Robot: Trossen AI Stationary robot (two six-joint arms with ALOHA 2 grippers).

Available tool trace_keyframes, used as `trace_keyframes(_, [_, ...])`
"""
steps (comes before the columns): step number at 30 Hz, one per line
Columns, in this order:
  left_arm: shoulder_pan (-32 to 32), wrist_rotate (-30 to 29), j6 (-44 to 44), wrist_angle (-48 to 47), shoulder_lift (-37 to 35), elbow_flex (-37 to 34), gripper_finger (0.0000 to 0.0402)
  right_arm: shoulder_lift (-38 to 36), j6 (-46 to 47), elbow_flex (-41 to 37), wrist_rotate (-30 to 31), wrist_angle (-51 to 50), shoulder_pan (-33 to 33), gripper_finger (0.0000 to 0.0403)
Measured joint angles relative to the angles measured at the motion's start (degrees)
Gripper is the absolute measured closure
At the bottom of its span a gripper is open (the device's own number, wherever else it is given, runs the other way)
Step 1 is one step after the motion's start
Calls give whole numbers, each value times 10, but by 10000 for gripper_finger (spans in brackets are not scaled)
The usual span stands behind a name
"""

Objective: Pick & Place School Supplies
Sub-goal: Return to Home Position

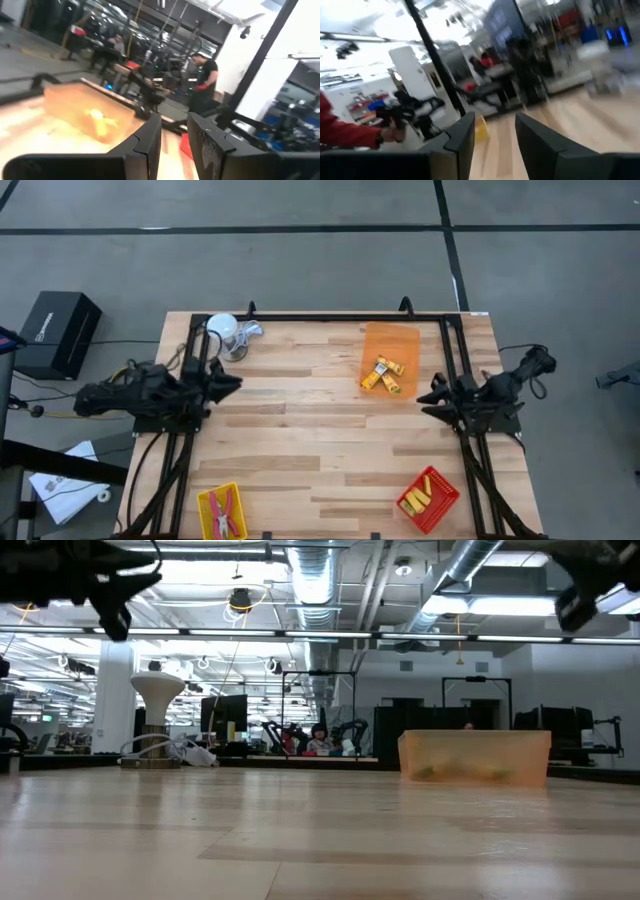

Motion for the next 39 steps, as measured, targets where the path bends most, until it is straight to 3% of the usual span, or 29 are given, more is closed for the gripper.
trace_keyframes(7, [-18, 10, -29, 28, 0, -72, 311, 1, 107, -70, -24, -5, -9, 264])
trace_keyframes(15, [-38, 12, -38, -2, 21, -71, 311, 37, 82, -70, -43, -5, -8, 259])
trace_keyframes(24, [-45, 37, -42, -6, 34, -71, 311, 73, 118, -70, -157, -17, -8, 254])
trace_keyframes(39, [-44, 36, -42, -5, 53, -71, 311, 72, 116, -70, -202, -24, -8, 253])
